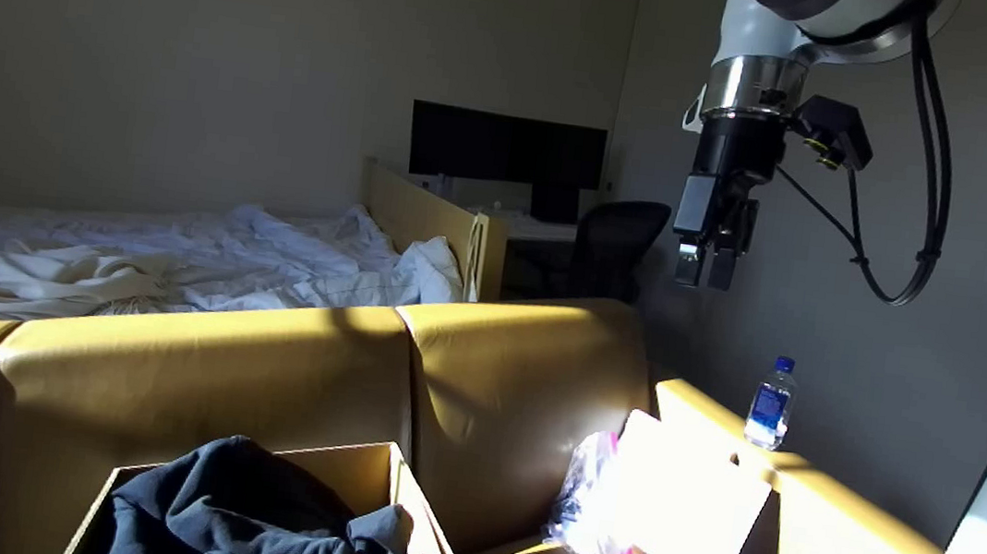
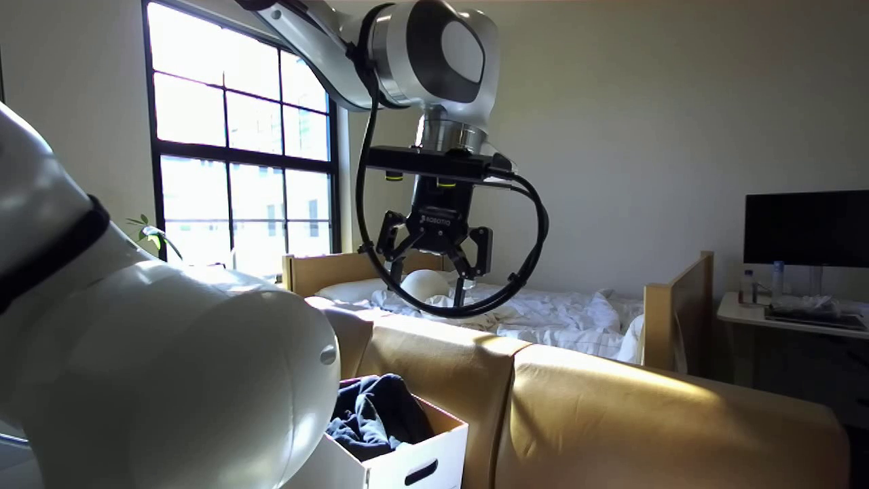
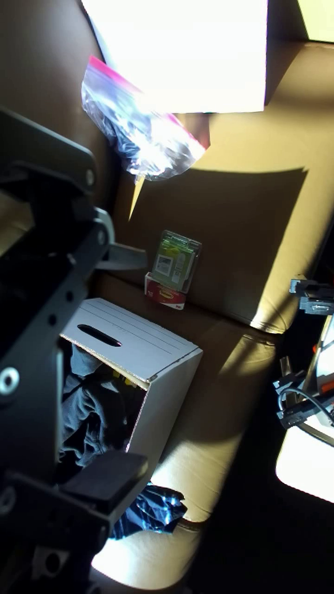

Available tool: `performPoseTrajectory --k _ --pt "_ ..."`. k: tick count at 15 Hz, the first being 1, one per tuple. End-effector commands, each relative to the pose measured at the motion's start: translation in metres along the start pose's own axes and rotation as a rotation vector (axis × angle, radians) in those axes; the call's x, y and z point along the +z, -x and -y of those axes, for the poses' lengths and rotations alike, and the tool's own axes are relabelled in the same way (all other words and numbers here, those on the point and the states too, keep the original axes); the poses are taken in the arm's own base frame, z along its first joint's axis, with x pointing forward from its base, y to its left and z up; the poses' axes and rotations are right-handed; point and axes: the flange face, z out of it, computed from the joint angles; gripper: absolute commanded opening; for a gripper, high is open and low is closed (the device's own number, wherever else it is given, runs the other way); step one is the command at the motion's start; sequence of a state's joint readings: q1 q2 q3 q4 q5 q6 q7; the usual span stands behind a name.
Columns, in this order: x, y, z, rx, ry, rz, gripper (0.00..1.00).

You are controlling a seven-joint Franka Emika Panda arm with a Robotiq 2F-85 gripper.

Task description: Put the water bottle in the box.

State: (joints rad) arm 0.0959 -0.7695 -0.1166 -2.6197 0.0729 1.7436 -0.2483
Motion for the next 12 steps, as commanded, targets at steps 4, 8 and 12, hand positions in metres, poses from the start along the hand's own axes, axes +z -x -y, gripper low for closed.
performPoseTrajectory --k 4,8,12 --pt "0.0 -0.01 -0.003 -0.002 -0.002 -0.015 1.0" --pt "-0.008 -0.028 -0.018 -0.03 0.004 -0.028 1.0" --pt "-0.032 -0.046 -0.037 -0.08 0.038 -0.043 1.0"
